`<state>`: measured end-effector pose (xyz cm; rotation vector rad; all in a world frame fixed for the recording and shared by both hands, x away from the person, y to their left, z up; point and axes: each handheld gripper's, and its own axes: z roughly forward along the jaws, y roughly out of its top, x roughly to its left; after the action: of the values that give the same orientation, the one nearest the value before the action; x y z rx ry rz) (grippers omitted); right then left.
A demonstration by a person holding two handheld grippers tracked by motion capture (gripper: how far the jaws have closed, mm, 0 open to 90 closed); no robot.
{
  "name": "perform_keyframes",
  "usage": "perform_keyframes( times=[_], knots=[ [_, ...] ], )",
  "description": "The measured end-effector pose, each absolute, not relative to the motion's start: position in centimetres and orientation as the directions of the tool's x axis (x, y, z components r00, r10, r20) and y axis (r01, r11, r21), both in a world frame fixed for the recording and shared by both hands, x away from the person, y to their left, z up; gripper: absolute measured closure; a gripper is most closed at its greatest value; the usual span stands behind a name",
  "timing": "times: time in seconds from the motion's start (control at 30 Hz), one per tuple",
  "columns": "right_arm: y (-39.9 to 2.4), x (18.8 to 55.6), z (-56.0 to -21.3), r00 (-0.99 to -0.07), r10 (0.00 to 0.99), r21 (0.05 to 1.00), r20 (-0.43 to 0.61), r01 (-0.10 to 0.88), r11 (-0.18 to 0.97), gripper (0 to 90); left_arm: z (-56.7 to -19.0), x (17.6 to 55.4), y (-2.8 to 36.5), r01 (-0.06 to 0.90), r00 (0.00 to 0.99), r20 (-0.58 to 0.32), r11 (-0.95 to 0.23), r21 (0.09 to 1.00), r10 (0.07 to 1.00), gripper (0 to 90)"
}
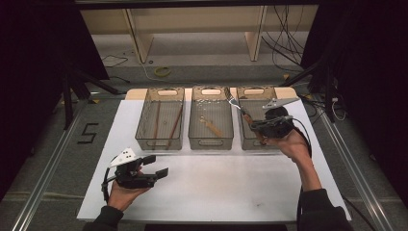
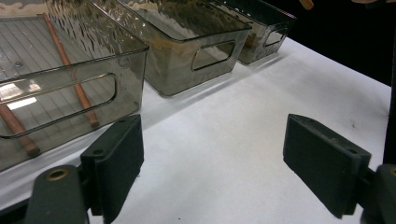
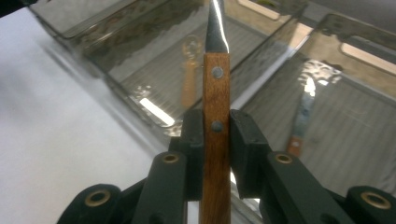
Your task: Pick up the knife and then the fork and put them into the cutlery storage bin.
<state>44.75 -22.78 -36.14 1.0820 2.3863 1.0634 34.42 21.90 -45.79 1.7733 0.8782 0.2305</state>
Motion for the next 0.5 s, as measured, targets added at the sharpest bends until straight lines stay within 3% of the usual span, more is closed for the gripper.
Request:
perform_keyframes(
  times=[0.5],
  knots=[
    [-25.3,48.6,-37.0,-0.544,0.839,0.675,0.004,0.621,0.399,77.2,-45.8,34.5,21.8,0.452,0.705,-0.261,-0.135,0.882,0.659,19.8]
  ],
)
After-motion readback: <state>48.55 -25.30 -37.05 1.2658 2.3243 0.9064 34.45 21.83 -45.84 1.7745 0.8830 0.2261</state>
